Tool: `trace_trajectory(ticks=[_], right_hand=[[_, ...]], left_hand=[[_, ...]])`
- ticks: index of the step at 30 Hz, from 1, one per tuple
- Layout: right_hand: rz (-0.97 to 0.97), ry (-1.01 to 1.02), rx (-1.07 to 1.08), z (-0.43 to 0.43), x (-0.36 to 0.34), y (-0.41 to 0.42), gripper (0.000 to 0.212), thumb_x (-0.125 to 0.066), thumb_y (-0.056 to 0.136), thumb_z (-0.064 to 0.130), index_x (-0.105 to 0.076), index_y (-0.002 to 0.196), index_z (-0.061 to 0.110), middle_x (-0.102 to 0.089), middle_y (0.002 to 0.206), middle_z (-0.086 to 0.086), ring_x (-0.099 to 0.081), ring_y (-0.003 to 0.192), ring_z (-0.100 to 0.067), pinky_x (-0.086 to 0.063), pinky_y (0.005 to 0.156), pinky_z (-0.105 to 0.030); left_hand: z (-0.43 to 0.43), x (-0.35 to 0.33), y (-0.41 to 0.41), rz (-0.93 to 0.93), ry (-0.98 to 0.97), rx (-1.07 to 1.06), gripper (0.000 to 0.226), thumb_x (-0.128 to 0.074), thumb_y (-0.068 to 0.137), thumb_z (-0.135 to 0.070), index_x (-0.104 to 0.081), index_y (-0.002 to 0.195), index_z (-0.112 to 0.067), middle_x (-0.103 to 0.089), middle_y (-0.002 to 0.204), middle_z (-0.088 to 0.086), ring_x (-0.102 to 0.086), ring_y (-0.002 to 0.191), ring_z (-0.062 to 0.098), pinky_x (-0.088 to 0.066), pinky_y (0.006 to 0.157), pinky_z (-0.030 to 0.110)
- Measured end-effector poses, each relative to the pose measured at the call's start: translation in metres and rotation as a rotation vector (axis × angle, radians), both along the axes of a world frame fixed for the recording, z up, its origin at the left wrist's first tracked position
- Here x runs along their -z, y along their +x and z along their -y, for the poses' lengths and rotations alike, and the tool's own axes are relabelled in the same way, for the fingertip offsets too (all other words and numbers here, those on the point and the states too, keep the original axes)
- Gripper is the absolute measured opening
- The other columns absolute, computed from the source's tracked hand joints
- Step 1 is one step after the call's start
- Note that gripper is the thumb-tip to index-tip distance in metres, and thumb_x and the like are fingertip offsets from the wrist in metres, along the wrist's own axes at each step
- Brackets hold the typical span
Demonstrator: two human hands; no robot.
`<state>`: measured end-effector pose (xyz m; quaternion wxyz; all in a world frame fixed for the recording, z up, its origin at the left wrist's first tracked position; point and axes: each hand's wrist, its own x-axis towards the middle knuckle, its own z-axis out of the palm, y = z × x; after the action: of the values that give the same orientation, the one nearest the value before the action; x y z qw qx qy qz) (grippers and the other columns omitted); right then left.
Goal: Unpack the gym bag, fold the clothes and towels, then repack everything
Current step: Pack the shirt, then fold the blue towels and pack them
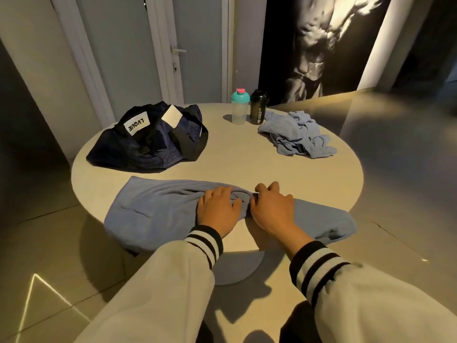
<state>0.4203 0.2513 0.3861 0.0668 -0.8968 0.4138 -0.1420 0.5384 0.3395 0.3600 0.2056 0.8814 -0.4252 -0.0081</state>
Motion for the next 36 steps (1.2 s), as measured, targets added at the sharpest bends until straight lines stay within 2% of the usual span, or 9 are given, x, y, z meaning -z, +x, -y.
trace_trajectory(ticks=[4, 10, 17, 23, 27, 29, 32, 34, 36], right_hand=[[-0.039, 0.001, -0.035, 0.010, -0.003, -0.001, 0.019, -0.050, 0.099, 0.017, -0.060, 0.114, 0.016, -0.057, 0.113, -0.008, -0.059, 0.091, -0.032, -0.032, 0.080, -0.036], [0.028, 0.078, -0.043, 0.027, -0.023, 0.026, 0.016, -0.056, 0.096, 0.010, -0.062, 0.111, 0.009, -0.057, 0.114, -0.013, -0.058, 0.099, -0.037, -0.038, 0.073, -0.034], [-0.065, 0.100, -0.050, 0.023, -0.013, 0.042, 0.035, -0.046, 0.099, 0.040, -0.059, 0.123, 0.018, -0.050, 0.123, -0.010, -0.049, 0.115, -0.032, -0.036, 0.088, -0.041], [-0.151, 0.101, -0.026, 0.034, -0.016, 0.025, 0.024, -0.059, 0.095, 0.018, -0.057, 0.119, 0.012, -0.060, 0.117, -0.012, -0.060, 0.106, -0.034, -0.037, 0.073, -0.034], [0.125, 0.002, -0.015, 0.052, -0.030, 0.036, 0.013, -0.053, 0.098, 0.010, -0.058, 0.110, 0.009, -0.050, 0.113, -0.014, -0.054, 0.085, -0.036, -0.039, 0.069, -0.039], [0.264, 0.026, -0.143, 0.059, -0.031, 0.049, 0.027, -0.058, 0.095, 0.010, -0.058, 0.122, 0.006, -0.045, 0.132, -0.016, -0.053, 0.105, -0.040, -0.046, 0.086, -0.045], [0.168, -0.022, -0.253, 0.058, -0.014, 0.060, 0.053, -0.061, 0.093, 0.011, -0.048, 0.144, 0.016, -0.021, 0.161, -0.018, -0.030, 0.139, -0.044, -0.032, 0.110, -0.057], [0.171, -0.095, -0.157, 0.052, 0.001, 0.056, 0.047, -0.062, 0.090, 0.021, -0.052, 0.136, 0.018, -0.034, 0.150, -0.020, -0.044, 0.122, -0.044, -0.040, 0.088, -0.047], [0.230, -0.114, -0.067, 0.047, 0.011, 0.047, 0.034, -0.057, 0.086, 0.027, -0.056, 0.119, 0.016, -0.045, 0.121, -0.017, -0.052, 0.094, -0.040, -0.032, 0.071, -0.038]], left_hand=[[0.002, 0.009, 0.011, 0.020, 0.048, 0.110, 0.061, -0.032, 0.105, -0.052, -0.017, 0.160, -0.030, -0.019, 0.167, -0.001, -0.022, 0.152, 0.022, -0.018, 0.125, 0.042], [0.003, 0.015, 0.014, -0.008, -0.061, 0.113, 0.062, -0.043, 0.101, -0.050, -0.018, 0.157, -0.038, -0.017, 0.167, -0.004, -0.030, 0.147, 0.024, -0.023, 0.122, 0.042], [0.008, 0.013, 0.017, 0.082, 0.016, 0.076, 0.045, -0.039, 0.091, -0.047, -0.045, 0.133, -0.034, -0.042, 0.145, -0.004, -0.040, 0.134, 0.021, -0.024, 0.119, 0.044], [0.015, 0.011, 0.024, 0.086, 0.082, 0.097, 0.053, -0.035, 0.103, -0.048, -0.032, 0.153, -0.032, -0.021, 0.166, -0.003, -0.015, 0.153, 0.017, -0.011, 0.124, 0.043], [0.009, 0.004, 0.015, 0.060, 0.058, 0.228, 0.059, -0.040, 0.102, -0.051, -0.028, 0.156, -0.033, -0.015, 0.167, -0.007, -0.009, 0.153, 0.016, -0.009, 0.125, 0.041], [0.006, 0.002, 0.012, 0.055, 0.050, 0.271, 0.062, -0.043, 0.101, -0.053, -0.028, 0.157, -0.031, -0.019, 0.165, -0.009, -0.013, 0.151, 0.015, -0.011, 0.125, 0.039], [0.005, -0.001, 0.010, 0.056, 0.058, 0.247, 0.062, -0.044, 0.100, -0.053, -0.032, 0.156, -0.030, -0.024, 0.164, -0.010, -0.019, 0.149, 0.014, -0.010, 0.124, 0.034], [0.006, -0.001, 0.010, 0.032, 0.067, 0.221, 0.063, -0.043, 0.099, -0.055, -0.030, 0.156, -0.032, -0.023, 0.165, -0.009, -0.017, 0.150, 0.014, -0.007, 0.125, 0.036], [0.009, 0.000, 0.011, 0.023, 0.093, 0.200, 0.065, -0.039, 0.098, -0.058, -0.024, 0.158, -0.036, -0.016, 0.167, -0.008, -0.011, 0.154, 0.014, -0.001, 0.126, 0.040]])
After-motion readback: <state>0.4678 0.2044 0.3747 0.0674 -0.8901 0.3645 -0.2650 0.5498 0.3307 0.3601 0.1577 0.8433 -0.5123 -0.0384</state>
